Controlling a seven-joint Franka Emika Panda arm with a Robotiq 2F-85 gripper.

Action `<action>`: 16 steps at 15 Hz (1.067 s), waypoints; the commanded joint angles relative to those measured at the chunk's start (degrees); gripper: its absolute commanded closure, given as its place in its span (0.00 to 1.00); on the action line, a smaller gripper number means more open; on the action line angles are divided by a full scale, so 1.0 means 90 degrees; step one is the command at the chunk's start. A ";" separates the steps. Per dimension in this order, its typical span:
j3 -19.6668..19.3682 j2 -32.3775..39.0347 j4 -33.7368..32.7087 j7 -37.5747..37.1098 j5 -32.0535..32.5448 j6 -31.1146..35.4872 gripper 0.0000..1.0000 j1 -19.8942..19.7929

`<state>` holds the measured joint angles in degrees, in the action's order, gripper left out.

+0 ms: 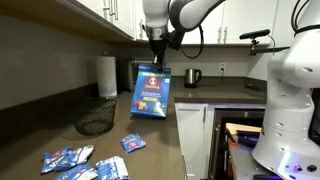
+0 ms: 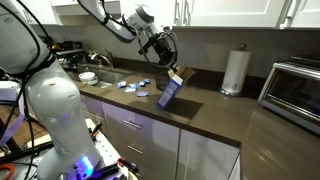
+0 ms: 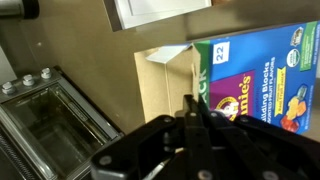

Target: Move the blue box to the left and make it stand

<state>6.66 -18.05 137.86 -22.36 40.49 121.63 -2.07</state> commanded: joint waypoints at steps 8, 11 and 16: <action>-0.0201 0.0194 -0.0047 -0.0368 0.0565 0.0003 1.00 -0.0045; -0.0271 0.0330 -0.0102 -0.0285 0.0504 0.0023 1.00 -0.0038; -0.0343 0.0428 -0.0147 -0.0163 0.0336 0.0031 1.00 0.0006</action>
<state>4.21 -15.90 136.92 -24.82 44.68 121.62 -2.30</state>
